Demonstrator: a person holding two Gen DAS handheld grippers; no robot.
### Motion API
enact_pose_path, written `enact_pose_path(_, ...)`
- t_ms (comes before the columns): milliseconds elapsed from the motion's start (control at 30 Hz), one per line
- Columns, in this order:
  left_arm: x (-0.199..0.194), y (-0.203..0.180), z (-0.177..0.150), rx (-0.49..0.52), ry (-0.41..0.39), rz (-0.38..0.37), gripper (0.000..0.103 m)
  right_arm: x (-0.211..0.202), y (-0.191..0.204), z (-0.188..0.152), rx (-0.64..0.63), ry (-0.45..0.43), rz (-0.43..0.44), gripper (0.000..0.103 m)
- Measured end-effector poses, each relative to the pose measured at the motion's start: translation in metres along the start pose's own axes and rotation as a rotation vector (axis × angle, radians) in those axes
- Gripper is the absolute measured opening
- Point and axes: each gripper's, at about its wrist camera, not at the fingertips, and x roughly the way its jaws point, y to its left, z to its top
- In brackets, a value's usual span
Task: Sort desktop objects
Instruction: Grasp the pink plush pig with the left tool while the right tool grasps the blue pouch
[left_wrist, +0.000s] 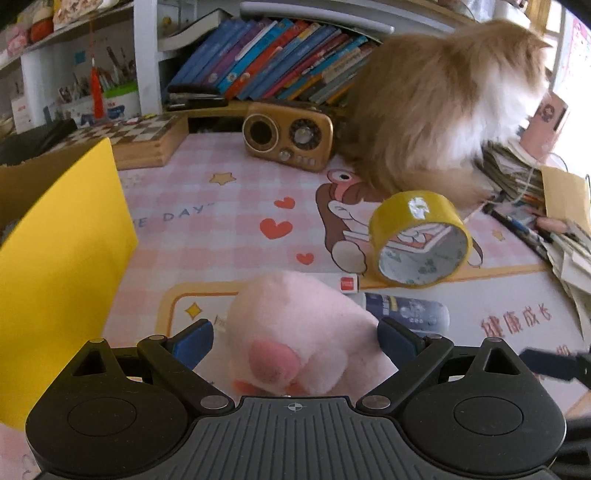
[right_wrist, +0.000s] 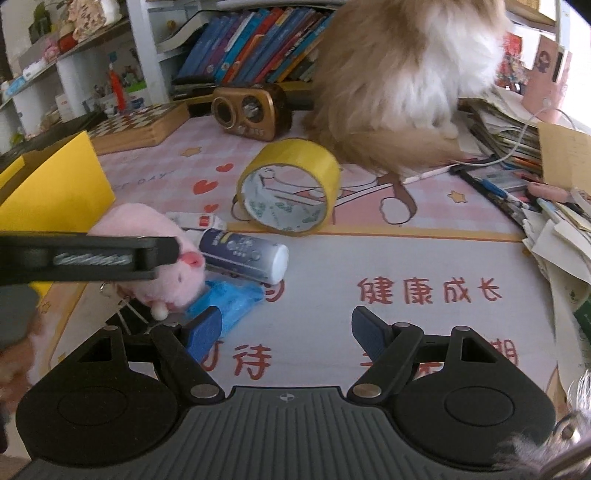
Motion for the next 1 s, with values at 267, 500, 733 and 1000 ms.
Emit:
enact_pose_path(267, 0.015, 0.017, 0.000, -0.120, 0.041, -0.111, 0.085, 0.009, 0.008, 0.001, -0.025, 0.021, 0.050, 0.076)
enact_pose_path(500, -0.009, 0.032, 0.009, -0.189, -0.042, -0.066, 0.070, 0.023, 0.021, 0.005, -0.064, 0.030, 0.095, 0.076)
enact_pose_path(733, -0.057, 0.051, 0.011, -0.275, -0.128, -0.077, 0.071, 0.043, 0.029, 0.009, -0.089, 0.046, 0.100, 0.064)
enact_pose_path(1000, -0.082, 0.062, -0.014, -0.300, -0.112, -0.043, 0.071, 0.047, 0.037, 0.007, -0.147, 0.024, 0.093, 0.046)
